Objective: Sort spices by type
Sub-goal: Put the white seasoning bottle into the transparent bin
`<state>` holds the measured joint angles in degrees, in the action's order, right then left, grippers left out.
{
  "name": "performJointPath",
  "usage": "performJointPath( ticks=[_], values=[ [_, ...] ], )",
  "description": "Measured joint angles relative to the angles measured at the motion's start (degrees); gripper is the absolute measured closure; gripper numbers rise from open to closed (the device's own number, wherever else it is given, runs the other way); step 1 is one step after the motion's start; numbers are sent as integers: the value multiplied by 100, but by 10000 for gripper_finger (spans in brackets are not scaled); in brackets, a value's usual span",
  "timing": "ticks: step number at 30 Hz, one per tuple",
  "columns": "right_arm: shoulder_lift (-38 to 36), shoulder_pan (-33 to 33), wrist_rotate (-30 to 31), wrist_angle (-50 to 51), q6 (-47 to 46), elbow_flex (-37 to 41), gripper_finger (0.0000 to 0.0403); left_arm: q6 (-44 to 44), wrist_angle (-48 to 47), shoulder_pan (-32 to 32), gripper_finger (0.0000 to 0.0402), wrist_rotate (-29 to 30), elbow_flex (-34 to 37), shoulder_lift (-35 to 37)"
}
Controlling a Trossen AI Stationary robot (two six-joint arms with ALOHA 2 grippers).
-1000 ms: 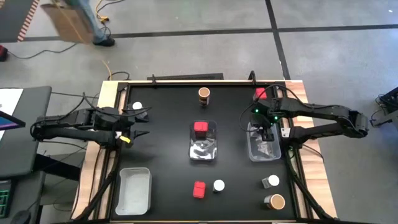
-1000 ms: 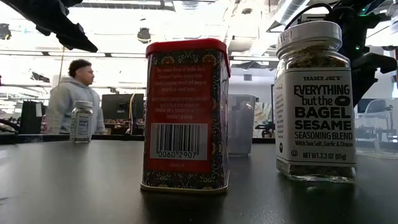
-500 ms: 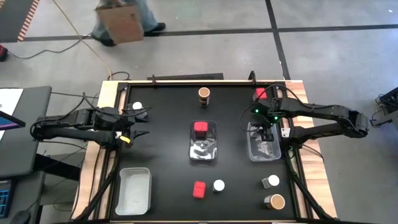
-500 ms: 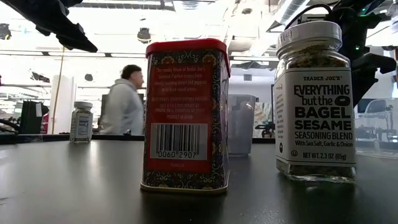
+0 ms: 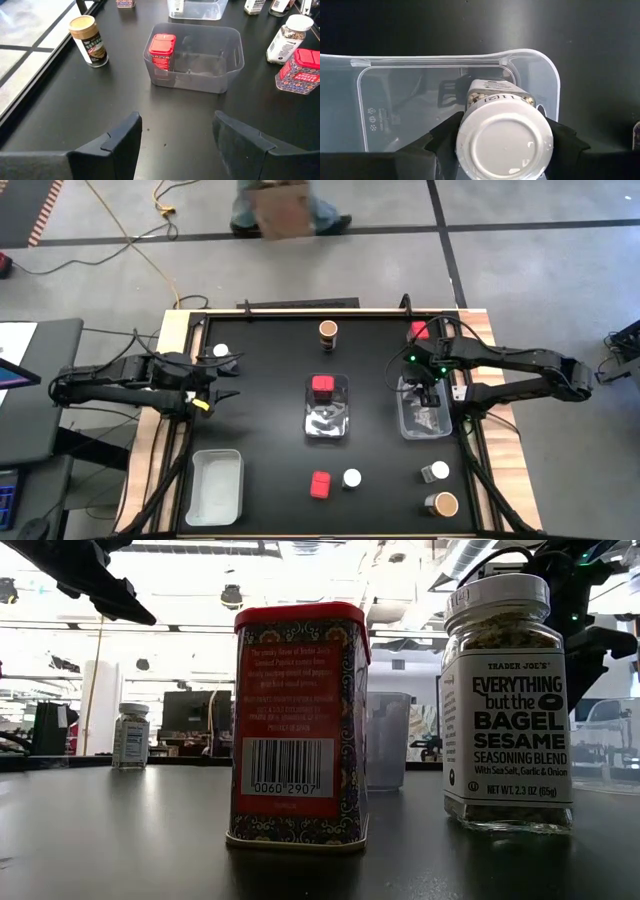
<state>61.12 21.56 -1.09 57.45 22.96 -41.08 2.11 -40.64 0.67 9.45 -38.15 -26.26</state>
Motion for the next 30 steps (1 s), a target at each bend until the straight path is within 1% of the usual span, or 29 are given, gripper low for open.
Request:
performJointPath(
  ticks=[3, 13, 30],
  values=[
    [0, 2, 151, 9, 0, 0, 157, 0, -23, 2, 171, 0, 0, 0],
    [9, -20, 196, 104, 6, -210, 157, 0, -33, 1, 171, 1, 0, 0],
    [16, -20, 102, 81, -162, -258, 157, 68, -31, 0, 171, 0, 0, 0]
  ],
)
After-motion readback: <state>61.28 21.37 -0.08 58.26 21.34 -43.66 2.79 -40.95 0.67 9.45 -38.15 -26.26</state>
